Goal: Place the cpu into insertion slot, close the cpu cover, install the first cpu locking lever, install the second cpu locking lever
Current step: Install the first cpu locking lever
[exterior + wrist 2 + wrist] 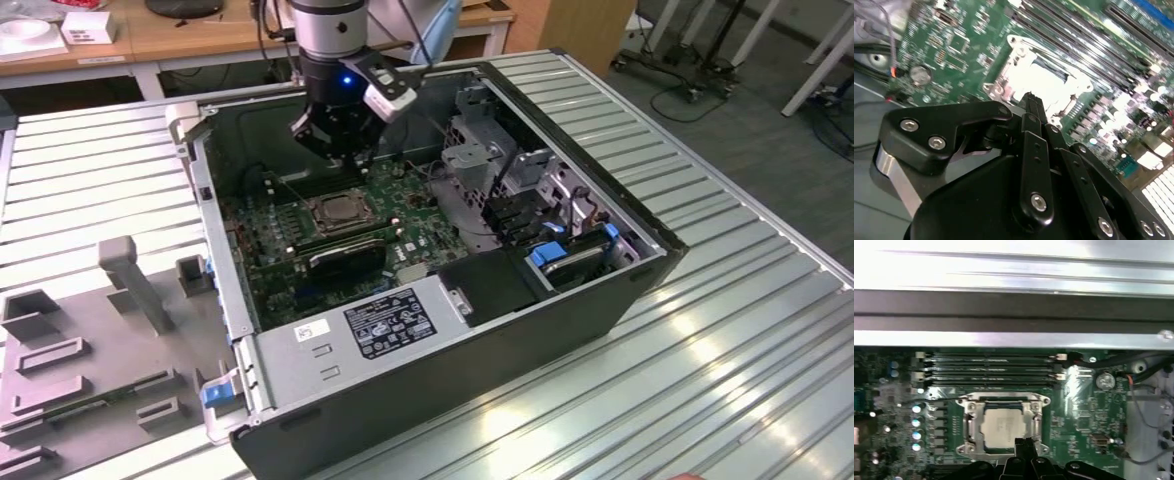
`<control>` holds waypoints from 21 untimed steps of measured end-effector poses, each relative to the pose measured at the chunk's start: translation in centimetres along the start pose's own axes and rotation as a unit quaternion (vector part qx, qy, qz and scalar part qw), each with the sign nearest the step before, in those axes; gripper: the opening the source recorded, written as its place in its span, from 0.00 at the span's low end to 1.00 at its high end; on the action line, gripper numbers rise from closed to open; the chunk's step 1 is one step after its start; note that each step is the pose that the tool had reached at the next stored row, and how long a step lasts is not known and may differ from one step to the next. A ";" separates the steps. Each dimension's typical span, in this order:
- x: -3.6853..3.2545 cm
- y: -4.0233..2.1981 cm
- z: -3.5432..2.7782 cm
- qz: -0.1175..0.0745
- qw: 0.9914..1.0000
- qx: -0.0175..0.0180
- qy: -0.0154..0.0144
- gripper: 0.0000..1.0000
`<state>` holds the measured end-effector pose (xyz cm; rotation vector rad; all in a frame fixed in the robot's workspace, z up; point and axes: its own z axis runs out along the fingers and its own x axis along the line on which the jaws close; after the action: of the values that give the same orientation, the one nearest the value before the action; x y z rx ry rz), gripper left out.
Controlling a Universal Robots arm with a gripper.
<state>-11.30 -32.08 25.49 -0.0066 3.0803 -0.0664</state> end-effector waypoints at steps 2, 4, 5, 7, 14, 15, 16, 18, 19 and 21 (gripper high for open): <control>0.68 0.11 0.02 0.001 1.000 0.000 0.000 0.11; 1.37 0.25 0.08 0.002 1.000 0.000 0.000 0.11; 1.72 0.31 0.11 0.002 1.000 0.000 0.000 0.11; 2.32 0.41 0.18 0.003 1.000 0.001 0.000 0.11; 2.79 0.49 0.22 0.003 1.000 0.001 0.000 0.11; 2.79 0.49 0.22 0.003 1.000 0.001 0.000 0.11; 2.80 0.48 0.22 0.003 1.000 0.000 0.000 0.11; 2.94 0.49 0.25 0.004 1.000 -0.001 0.000 0.11; 3.10 0.49 0.28 0.004 1.000 -0.001 -0.001 0.11; 3.51 0.50 0.35 0.004 1.000 -0.001 -0.001 0.11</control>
<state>-14.79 -31.62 24.90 0.0043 3.0782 -0.0635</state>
